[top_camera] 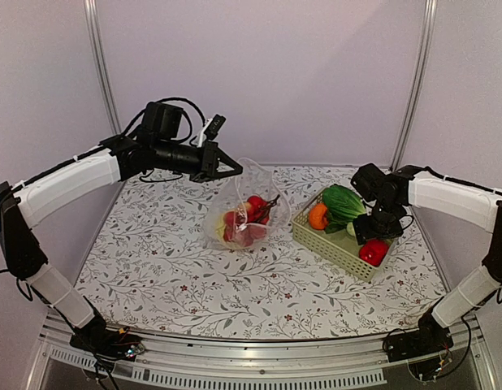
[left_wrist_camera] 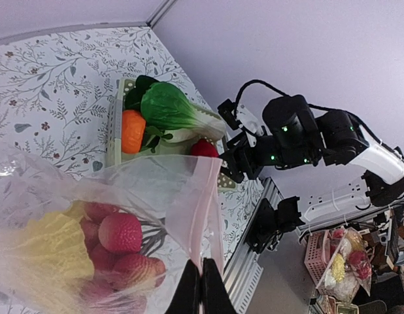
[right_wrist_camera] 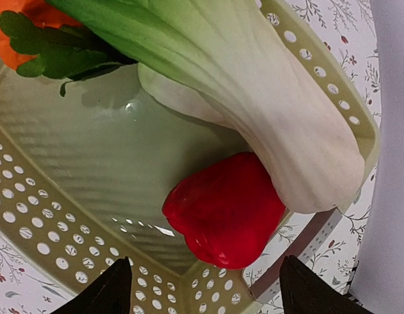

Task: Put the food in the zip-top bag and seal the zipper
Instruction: Pick up the fake vegetable from the bin.

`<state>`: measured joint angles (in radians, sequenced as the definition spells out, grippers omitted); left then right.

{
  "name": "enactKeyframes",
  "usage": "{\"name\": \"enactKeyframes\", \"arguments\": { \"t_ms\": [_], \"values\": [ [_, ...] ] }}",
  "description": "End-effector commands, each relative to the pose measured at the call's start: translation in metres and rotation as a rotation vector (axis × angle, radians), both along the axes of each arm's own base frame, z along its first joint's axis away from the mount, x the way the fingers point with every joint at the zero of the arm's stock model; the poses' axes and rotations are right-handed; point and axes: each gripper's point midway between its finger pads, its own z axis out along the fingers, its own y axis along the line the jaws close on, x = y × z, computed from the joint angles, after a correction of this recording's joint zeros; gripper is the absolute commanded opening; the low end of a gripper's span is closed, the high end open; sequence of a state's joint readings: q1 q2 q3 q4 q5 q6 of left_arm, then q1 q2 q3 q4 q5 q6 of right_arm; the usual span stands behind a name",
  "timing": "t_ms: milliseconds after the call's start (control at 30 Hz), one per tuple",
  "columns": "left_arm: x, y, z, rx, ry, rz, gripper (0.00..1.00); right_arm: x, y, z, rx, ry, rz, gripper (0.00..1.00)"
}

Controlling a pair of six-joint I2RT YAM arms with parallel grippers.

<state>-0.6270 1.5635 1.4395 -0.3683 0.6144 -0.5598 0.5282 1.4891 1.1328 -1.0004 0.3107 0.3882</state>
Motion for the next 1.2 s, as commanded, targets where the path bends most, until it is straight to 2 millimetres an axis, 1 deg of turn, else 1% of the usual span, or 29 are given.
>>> {"name": "enactKeyframes", "arguments": {
  "t_ms": [0,133,200,267,333,400,500,600,667,733,800,900,967,1067,1167],
  "values": [
    [0.0,0.01,0.011,-0.01,-0.044,0.015,0.0,-0.003,-0.004,-0.016,-0.001,0.04,-0.045,0.77],
    [0.002,0.012,0.01,-0.009,-0.045,0.019,0.0,-0.006,-0.012,-0.022,-0.028,0.047,-0.072,0.77],
    [0.003,0.011,0.01,-0.01,-0.044,0.018,0.0,-0.007,-0.016,-0.03,-0.033,0.064,-0.091,0.77],
    [0.003,0.011,0.011,-0.014,-0.046,0.016,0.0,-0.006,-0.02,-0.037,-0.026,0.071,-0.108,0.77],
    [0.003,0.011,0.01,-0.013,-0.045,0.015,0.0,-0.003,-0.022,-0.041,-0.019,0.064,-0.12,0.8],
    [0.003,0.011,0.009,-0.013,-0.045,0.017,0.0,0.0,-0.022,-0.044,-0.013,0.06,-0.124,0.82],
    [0.003,0.012,0.01,-0.015,-0.043,0.018,0.0,0.004,-0.023,-0.053,-0.036,0.07,-0.118,0.83],
    [0.003,0.013,0.011,-0.016,-0.045,0.021,0.0,0.008,-0.021,-0.064,-0.046,0.089,-0.11,0.84],
    [0.003,0.014,0.01,-0.015,-0.045,0.023,0.0,0.01,-0.013,-0.071,-0.01,0.104,-0.103,0.84],
    [0.003,0.015,0.01,-0.014,-0.043,0.026,0.0,0.011,-0.002,-0.074,0.042,0.114,-0.097,0.8],
    [0.004,0.015,0.01,-0.014,-0.044,0.028,0.0,0.013,0.008,-0.073,0.096,0.107,-0.09,0.78],
    [0.005,0.014,0.008,-0.015,-0.037,0.03,0.0,0.017,0.022,-0.059,0.13,0.054,-0.056,0.78],
    [0.007,0.013,0.009,-0.022,-0.033,0.031,0.0,0.019,0.028,-0.048,0.131,0.019,-0.037,0.78],
    [0.008,0.011,0.008,-0.031,-0.026,0.029,0.0,0.018,0.023,-0.039,0.113,-0.012,-0.039,0.78],
    [0.008,0.01,0.008,-0.033,-0.026,0.029,0.0,0.015,0.008,-0.033,0.047,-0.033,-0.049,0.79]
  ]
}}
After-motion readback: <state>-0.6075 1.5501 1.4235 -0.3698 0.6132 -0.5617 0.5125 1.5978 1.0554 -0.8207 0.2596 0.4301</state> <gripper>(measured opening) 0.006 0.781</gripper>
